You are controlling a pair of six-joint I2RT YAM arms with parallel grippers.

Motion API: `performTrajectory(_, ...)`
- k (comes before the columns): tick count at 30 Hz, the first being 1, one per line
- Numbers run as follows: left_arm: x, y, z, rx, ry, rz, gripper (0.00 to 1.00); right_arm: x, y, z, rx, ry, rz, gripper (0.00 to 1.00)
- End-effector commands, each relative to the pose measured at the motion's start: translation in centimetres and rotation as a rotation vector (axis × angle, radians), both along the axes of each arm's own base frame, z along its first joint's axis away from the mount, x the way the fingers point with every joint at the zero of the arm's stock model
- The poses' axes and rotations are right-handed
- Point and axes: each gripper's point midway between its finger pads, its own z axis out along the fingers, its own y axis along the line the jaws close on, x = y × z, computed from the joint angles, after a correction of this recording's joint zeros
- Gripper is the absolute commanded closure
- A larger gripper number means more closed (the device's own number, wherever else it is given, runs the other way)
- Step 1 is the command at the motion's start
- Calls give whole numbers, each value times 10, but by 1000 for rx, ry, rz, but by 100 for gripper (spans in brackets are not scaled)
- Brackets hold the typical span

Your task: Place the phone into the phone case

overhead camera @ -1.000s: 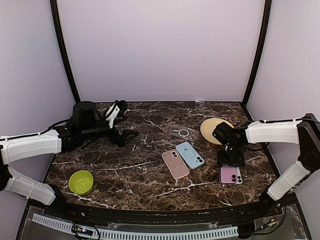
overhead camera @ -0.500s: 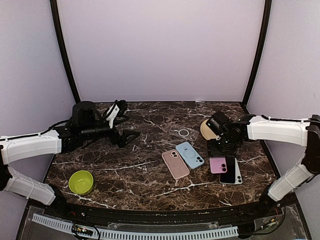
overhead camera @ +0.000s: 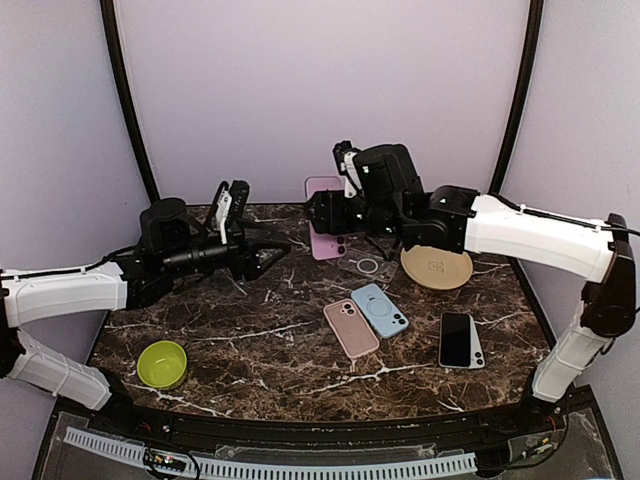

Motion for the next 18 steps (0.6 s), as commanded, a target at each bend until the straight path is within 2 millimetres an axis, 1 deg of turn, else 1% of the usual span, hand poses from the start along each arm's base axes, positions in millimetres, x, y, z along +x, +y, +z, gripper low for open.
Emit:
performTrajectory(1, -8, -5, 60, -195, -85, 15, 30, -9, 31, 85, 186, -226, 8, 71)
performTrajectory(2, -5, -6, 65, -206, -96, 34, 30, -12, 35, 93, 214, -245, 14, 72)
performTrajectory(4, -1, -5, 69, -214, -109, 57, 31, -18, 42, 101, 242, -265, 28, 72)
performTrajectory(6, 0, -6, 72, -216, -122, 65, 35, -22, 48, 101, 249, -269, 38, 73)
performTrajectory(8, 0, -8, 74, -210, -139, 64, 42, -25, 53, 101, 251, -272, 51, 73)
performTrajectory(9, 0, -9, 74, -207, -144, 64, 48, -26, 55, 100, 247, -273, 56, 73)
performTrajectory(10, 0, -10, 73, -199, -155, 62, 53, -27, 57, 99, 242, -274, 62, 73)
performTrajectory(11, 1, -10, 73, -197, -158, 66, 61, -27, 58, 98, 240, -274, 66, 73)
performTrajectory(12, 1, -10, 73, -193, -165, 67, 65, -28, 59, 97, 238, -272, 70, 73)
performTrajectory(13, 2, -10, 73, -190, -168, 72, 74, -28, 59, 96, 238, -271, 73, 74)
performTrajectory(14, 2, -10, 72, -186, -172, 73, 77, -29, 59, 96, 241, -270, 77, 74)
performTrajectory(15, 3, -11, 71, -180, -179, 75, 85, -30, 59, 95, 244, -270, 80, 74)
performTrajectory(16, 3, -12, 70, -176, -179, 74, 88, -31, 60, 95, 249, -269, 86, 75)
performTrajectory(17, 3, -12, 68, -168, -183, 73, 94, -32, 59, 95, 255, -269, 88, 75)
performTrajectory(18, 3, -13, 67, -162, -182, 71, 97, -32, 59, 95, 258, -268, 91, 76)
